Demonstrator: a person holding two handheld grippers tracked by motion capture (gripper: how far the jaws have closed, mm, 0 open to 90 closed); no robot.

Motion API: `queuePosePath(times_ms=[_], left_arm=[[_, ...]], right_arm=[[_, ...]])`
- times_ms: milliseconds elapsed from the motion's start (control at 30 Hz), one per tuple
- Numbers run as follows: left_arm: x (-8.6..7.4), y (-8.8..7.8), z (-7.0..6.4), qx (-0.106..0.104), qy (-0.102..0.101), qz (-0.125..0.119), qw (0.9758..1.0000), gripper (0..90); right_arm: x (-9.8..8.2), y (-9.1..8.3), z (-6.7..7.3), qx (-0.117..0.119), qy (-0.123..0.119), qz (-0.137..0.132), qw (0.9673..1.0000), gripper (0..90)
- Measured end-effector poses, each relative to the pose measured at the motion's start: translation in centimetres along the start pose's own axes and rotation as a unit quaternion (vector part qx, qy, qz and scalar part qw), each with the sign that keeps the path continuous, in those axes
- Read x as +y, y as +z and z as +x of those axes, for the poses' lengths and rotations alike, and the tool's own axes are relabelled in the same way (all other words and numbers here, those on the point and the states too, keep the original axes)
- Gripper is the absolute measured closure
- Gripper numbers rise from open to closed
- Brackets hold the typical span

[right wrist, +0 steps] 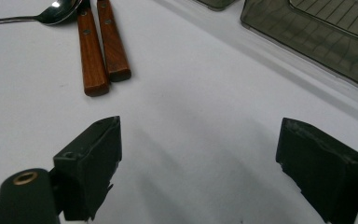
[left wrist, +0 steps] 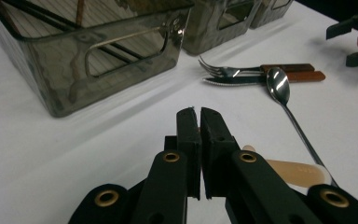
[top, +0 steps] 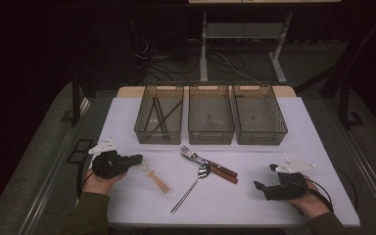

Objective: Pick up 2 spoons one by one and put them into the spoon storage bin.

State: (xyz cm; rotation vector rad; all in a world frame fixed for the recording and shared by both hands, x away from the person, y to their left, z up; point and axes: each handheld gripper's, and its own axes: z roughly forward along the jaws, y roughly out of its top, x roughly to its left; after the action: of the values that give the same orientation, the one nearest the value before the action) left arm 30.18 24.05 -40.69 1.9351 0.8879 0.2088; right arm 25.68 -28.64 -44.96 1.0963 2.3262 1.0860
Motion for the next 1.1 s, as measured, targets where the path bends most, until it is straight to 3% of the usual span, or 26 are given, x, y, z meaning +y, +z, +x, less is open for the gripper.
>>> queuePosePath(times_ms=[700,1100], left_arm=[[3.7,2.3,-0.8,-0.018,0.02,-0.017,0.9995,86.8],[5.7,3.3,-1.3,-0.027,0.029,-0.03,0.9988,86.8]], right_arm=[[0.1,-0.1,0.1,0.001,0.003,-0.006,1.0,14.4],[0.2,-0.3,0.0,0.001,0.014,-0.027,0.9995,13.7]])
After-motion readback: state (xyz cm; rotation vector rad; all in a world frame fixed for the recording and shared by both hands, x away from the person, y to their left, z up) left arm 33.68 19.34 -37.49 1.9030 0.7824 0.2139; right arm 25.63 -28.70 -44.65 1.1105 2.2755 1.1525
